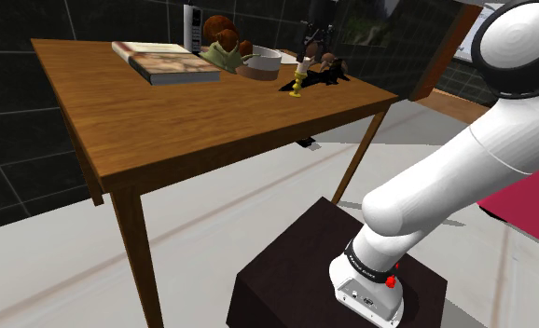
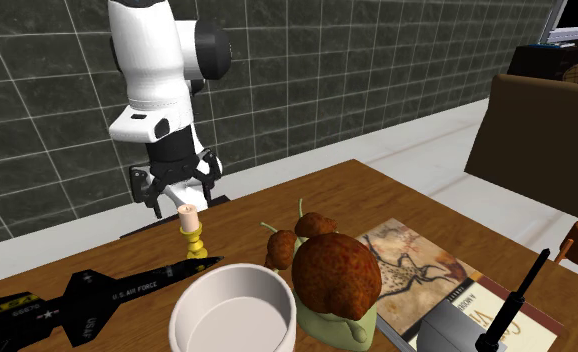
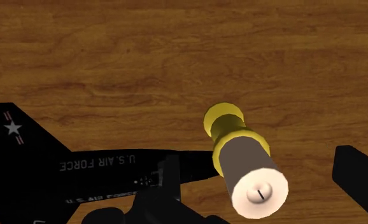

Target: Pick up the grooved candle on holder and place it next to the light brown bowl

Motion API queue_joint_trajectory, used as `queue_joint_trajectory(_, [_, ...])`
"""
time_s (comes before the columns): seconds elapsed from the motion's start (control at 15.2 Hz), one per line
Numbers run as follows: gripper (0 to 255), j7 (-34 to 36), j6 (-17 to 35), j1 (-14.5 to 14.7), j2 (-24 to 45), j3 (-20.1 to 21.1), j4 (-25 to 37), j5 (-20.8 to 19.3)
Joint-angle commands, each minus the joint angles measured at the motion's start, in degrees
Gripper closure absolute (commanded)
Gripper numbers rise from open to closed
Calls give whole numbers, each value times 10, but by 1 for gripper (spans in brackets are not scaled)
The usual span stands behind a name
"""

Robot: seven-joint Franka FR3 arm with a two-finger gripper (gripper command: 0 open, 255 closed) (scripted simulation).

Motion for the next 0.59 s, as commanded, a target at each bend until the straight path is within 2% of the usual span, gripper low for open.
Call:
queue_joint_trajectory(0.0, [0, 2, -37, 0, 14, 1, 50, -1])
queue_joint_trajectory(0.07, [0, 2, -53, 0, 20, 2, 73, -1])
queue_joint_trajectory(0.53, [0, 2, -53, 0, 20, 2, 73, -1])
